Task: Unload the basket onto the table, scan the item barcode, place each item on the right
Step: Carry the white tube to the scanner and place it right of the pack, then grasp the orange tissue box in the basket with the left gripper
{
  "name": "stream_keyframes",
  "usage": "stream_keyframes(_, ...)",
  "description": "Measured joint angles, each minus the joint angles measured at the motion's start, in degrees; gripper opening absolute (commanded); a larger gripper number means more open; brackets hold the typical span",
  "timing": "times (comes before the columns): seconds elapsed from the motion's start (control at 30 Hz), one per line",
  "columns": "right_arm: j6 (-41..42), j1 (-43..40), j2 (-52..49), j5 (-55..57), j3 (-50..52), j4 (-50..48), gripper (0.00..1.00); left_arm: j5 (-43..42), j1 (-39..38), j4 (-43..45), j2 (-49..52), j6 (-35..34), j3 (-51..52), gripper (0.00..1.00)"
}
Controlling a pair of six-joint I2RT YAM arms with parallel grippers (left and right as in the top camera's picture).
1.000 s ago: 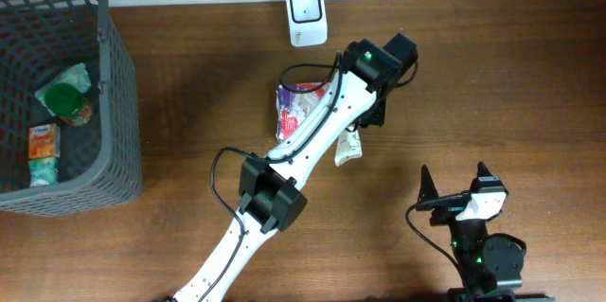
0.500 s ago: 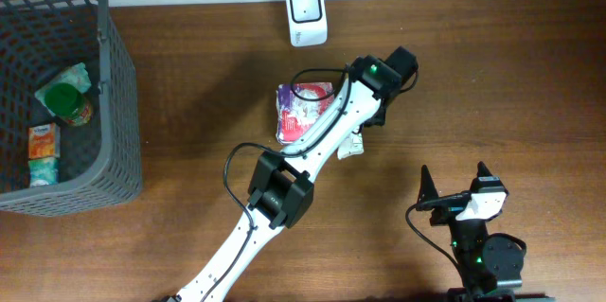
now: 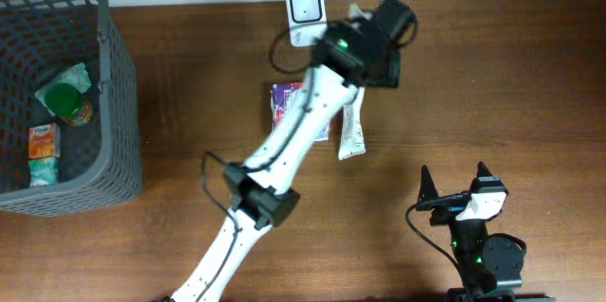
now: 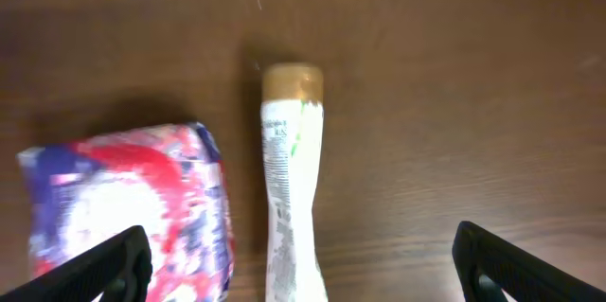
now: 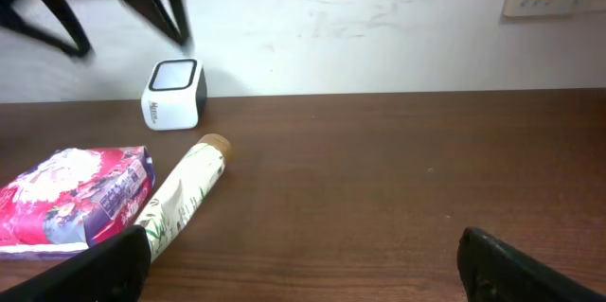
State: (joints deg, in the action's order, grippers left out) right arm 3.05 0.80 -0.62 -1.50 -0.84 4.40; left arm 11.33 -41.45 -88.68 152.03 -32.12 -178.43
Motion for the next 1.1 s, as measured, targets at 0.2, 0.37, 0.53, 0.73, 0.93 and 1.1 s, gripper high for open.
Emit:
stream_keyframes(0.2,0.0,0.0,0.0,0.0,0.0,0.0,0.99,-2.0,6.2,-3.9,-14.7,2.6,-0.3,0.99)
stream_keyframes(0.37,0.0,0.0,0.0,0.0,0.0,0.0,0.99,-2.4,14.0,-7.8,-24.0,6.5,-0.4,0.99)
stream_keyframes(0.53,0.0,0.0,0.0,0.0,0.0,0.0,0.99,-3.0,29.6,-8.0,-29.7,8.1,-0.4,0.99)
stream_keyframes(0.73,0.0,0.0,0.0,0.0,0.0,0.0,0.99,-3.0,45.4,-8.0,-31.3,10.1,2.5,0.99)
stream_keyframes(0.93,0.0,0.0,0.0,0.0,0.0,0.0,0.99,-0.2,61.5,-6.8,-31.3,7.4,17.6,0.85)
stream_keyframes(1.1,0.0,0.0,0.0,0.0,0.0,0.0,0.99,1.1,70.6,-1.1,-31.4,6.6,32.5,0.88)
